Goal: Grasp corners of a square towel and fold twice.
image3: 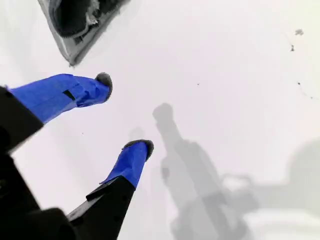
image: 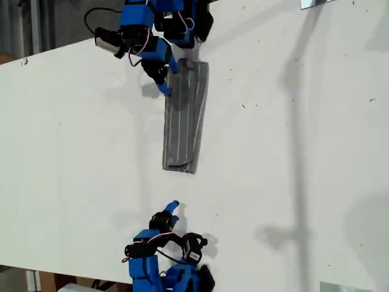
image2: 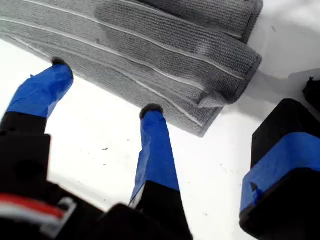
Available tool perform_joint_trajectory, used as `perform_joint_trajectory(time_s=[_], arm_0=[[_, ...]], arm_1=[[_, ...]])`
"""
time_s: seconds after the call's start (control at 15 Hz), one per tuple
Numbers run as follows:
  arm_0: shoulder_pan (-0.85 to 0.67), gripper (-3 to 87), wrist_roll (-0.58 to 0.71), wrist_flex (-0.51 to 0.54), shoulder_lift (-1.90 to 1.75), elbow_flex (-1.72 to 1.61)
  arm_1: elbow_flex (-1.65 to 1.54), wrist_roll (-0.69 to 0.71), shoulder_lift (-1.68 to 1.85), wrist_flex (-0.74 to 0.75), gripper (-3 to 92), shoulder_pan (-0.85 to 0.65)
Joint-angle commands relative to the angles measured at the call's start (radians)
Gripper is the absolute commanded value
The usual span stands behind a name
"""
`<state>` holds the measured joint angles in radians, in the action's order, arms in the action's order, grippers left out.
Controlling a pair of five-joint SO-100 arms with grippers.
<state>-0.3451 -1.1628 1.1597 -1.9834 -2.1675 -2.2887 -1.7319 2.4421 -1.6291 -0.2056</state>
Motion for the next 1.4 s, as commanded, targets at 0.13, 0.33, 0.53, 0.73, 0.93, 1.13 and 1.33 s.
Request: perform_joint_trajectory(time_s=[0.13, 0.33, 0.53, 0.73, 0.93, 1.13, 1.33], arm_0=[[-0.044, 19.8, 0.104, 0.031, 0.33, 0.385], [-0.015, 22.2, 0.12, 0.103, 0.554, 0.657], [0.002, 22.7, 0.115, 0.218, 0.764, 0.98], [0.02, 23.3, 0.123, 0.275, 0.905, 1.18], [0.049, 23.7, 0.117, 0.293, 0.922, 1.256], [0.074, 24.0, 0.118, 0.293, 0.931, 1.281], [0.109, 24.5, 0.091, 0.242, 0.985, 1.252]], arm_1=[[-0.002, -0.002, 0.114, -0.043, 31.3, 0.029], [-0.032, 0.018, 0.14, -0.052, 31.6, 0.017], [-0.069, 0.02, 0.193, -0.067, 31.7, 0.021], [-0.086, 0.02, 0.219, -0.072, 31.6, 0.029], [-0.086, 0.02, 0.219, -0.072, 31.6, 0.038], [-0.086, 0.014, 0.218, -0.066, 31.3, 0.054], [-0.086, 0.003, 0.216, -0.055, 31.0, 0.08]])
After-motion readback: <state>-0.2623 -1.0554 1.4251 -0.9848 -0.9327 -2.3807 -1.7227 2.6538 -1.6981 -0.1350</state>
